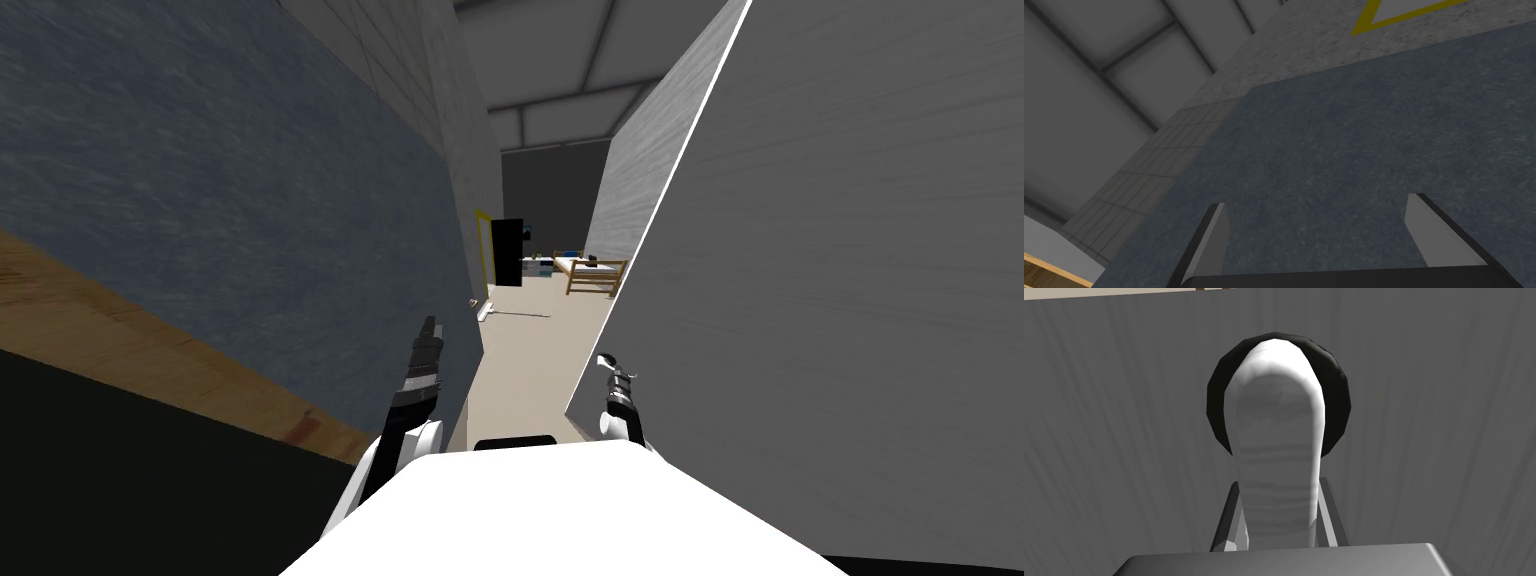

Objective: Push the door open

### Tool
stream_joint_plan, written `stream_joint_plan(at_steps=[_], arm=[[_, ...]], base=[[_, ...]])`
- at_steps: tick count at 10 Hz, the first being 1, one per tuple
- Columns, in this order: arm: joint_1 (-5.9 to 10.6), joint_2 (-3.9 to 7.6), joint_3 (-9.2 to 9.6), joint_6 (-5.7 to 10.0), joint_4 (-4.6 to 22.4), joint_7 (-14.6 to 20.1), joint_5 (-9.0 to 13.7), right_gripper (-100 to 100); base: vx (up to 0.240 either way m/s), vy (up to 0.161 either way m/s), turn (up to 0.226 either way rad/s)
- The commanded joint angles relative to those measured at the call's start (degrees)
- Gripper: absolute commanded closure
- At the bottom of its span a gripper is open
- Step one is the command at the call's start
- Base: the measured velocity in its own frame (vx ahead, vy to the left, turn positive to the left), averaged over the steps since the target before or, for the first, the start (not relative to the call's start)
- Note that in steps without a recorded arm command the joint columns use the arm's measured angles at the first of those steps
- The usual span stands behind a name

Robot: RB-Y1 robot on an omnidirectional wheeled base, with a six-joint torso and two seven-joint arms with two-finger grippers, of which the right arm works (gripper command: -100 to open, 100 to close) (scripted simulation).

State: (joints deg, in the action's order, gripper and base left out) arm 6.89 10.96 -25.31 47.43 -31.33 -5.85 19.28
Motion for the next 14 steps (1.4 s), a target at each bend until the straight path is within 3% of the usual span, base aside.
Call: stream_joint_plan(at_steps=[1,2,14], arm=[[-0.66,0.04,-0.8,-0.18,-1.08,-0.31,0.47,100],[-0.72,0.04,-0.5,-0.18,-0.85,-0.1,0.3,100],[-1.78,1.14,-7.68,0.57,-0.22,-3.19,5.15,100]], base=[[0.211,0.016,-0.048],[0.094,-0.003,-0.034],[0.179,-0.04,-0.034]])
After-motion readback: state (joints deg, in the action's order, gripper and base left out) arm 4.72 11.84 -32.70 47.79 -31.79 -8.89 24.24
